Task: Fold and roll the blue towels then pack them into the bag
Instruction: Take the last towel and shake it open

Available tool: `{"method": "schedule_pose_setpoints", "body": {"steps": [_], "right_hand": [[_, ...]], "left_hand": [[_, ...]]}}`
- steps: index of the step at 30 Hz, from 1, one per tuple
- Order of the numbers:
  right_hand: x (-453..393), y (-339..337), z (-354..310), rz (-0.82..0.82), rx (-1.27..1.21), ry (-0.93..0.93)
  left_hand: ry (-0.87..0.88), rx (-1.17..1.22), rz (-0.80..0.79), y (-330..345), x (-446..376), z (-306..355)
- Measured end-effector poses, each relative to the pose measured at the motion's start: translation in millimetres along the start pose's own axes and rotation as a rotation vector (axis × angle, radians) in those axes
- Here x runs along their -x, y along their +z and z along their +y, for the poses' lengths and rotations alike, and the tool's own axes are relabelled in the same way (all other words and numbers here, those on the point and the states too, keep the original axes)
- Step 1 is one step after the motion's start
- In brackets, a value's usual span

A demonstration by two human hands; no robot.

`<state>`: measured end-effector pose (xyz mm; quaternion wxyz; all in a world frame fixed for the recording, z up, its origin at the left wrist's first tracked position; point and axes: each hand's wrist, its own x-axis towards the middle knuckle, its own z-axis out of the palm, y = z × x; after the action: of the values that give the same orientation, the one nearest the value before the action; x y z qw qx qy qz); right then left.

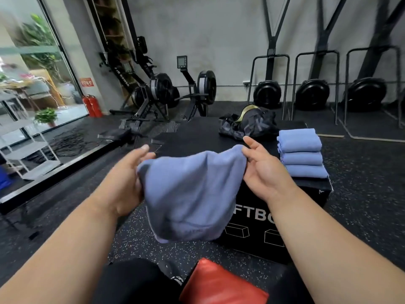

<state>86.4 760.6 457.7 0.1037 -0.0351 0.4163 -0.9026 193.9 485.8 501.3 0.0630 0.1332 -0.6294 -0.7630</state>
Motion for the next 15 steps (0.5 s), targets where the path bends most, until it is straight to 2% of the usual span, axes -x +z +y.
{"method": "schedule_pose_setpoints", "body": {"steps": [1,3,7,9,12,15], "right_hand": [[4,5,5,-0.023,0.028,0.018],[9,13,10,-0.059,0.068,0.016],[0,9,-19,-0.023,0.061,-0.091],[-1,4,-26,-0.034,0.176,-0.010],[3,0,-9,-0.042,0.459,0.043],[5,-5,-5,-0.010,0.499,-0.073]], "left_hand": [[-0.128,-0.045,-0.033,2,-1,-14],[-0.173,-0.110,-0.042,4,-4,-33],[0.111,-0.004,0.082,-3,-16,-20],[0.207,-0.095,0.073,-5,-14,-11],[0.249,-0.370,0.077,-8,-16,-21],[0.253,-0.451,0.146,-17,-22,-27]]}}
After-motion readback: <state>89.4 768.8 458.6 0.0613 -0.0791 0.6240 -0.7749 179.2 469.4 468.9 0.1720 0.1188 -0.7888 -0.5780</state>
